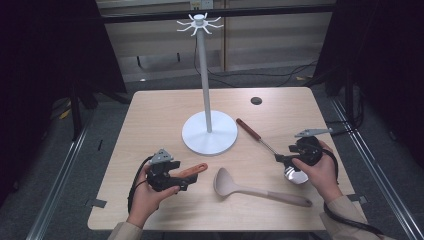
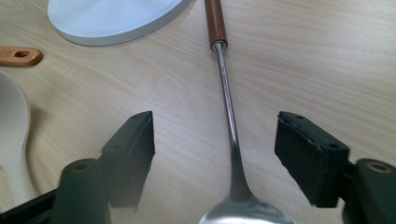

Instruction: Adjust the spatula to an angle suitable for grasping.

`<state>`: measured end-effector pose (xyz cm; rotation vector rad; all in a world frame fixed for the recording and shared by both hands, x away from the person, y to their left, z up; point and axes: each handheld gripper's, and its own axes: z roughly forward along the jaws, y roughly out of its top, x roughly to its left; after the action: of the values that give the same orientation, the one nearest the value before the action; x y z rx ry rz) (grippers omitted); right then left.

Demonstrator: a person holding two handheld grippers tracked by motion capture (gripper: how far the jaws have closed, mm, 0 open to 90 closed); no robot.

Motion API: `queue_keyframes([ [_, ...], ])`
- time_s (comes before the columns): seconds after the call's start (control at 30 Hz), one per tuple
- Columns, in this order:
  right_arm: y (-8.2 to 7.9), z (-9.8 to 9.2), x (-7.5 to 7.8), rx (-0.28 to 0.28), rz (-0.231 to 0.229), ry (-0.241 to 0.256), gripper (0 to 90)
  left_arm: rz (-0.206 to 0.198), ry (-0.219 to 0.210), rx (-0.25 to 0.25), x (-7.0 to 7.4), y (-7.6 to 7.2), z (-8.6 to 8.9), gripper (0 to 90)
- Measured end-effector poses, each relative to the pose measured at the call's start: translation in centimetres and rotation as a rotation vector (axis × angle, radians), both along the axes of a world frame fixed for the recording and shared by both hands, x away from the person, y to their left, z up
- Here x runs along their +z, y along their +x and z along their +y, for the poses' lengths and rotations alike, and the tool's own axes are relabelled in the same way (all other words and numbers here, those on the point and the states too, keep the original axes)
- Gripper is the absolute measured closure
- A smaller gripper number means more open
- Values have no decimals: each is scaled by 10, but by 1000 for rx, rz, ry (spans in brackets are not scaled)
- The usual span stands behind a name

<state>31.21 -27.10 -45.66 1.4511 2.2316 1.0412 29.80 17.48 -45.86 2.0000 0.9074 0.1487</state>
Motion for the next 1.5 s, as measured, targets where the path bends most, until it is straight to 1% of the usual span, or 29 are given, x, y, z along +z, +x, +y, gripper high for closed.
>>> queue_keyframes([
  [0.1,7,7,-2,18,6,-22,362,1,-9,8,1,0,2,119],
  [0.17,13,11,-5,26,21,-42,394,1,-15,9,1,1,4,119],
  [0.23,18,15,-6,28,26,-65,456,1,-15,14,0,1,5,118],
  [0.27,21,17,-6,36,26,-72,489,3,-8,12,0,1,5,119],
  [0.3,24,19,-6,41,24,-68,508,1,-10,9,-1,1,5,118],
  [0.4,32,26,-4,44,19,-81,560,3,-16,6,0,1,3,119],
  [0.43,35,28,-4,54,20,-92,560,2,-10,2,0,1,3,119],
  [0.47,38,30,-4,53,22,-107,555,2,-19,3,0,1,3,119],
  [0.5,41,32,-4,54,28,-108,556,3,-20,1,0,1,3,119],
  [0.53,44,33,-5,47,35,-119,570,4,-20,3,0,1,3,120],
  [0.57,46,35,-6,38,42,-128,605,3,-20,1,0,1,3,120],
  [0.63,52,38,-8,49,53,-143,633,3,-19,5,0,1,3,120],
  [0.67,53,38,-10,46,57,-152,644,2,-19,4,0,1,3,120],
  [0.7,56,39,-12,45,66,-155,652,1,-24,3,0,1,3,121],
  [0.73,58,39,-14,36,76,-154,671,2,-18,4,0,1,3,121],
  [0.8,61,40,-16,35,86,-161,694,-2,-9,-3,0,1,3,122],
  [0.9,64,43,-20,29,86,-186,736,-5,-17,-9,0,0,2,124],
  [0.97,66,45,-21,29,98,-188,754,-3,-12,-11,1,0,1,124],
  [1.03,68,46,-23,23,102,-197,798,-4,-15,-16,1,-1,0,125],
  [1.07,69,45,-23,26,103,-201,805,-5,-8,-15,2,-1,-1,125],
  [1.17,71,46,-25,23,115,-212,838,-10,-14,-14,2,-1,-1,128],
  [1.27,72,42,-25,16,127,-186,842,-15,-19,-9,3,0,-1,129],
  [1.3,72,41,-25,17,130,-186,843,-14,-23,-10,3,0,0,130],
  [1.4,70,37,-24,20,142,-195,848,-16,-19,-5,4,-1,2,132],
  [1.47,68,33,-23,12,153,-192,849,-15,-28,3,4,-1,2,134],
  [1.5,67,31,-23,17,157,-194,849,-17,-26,7,5,-1,3,134],
])
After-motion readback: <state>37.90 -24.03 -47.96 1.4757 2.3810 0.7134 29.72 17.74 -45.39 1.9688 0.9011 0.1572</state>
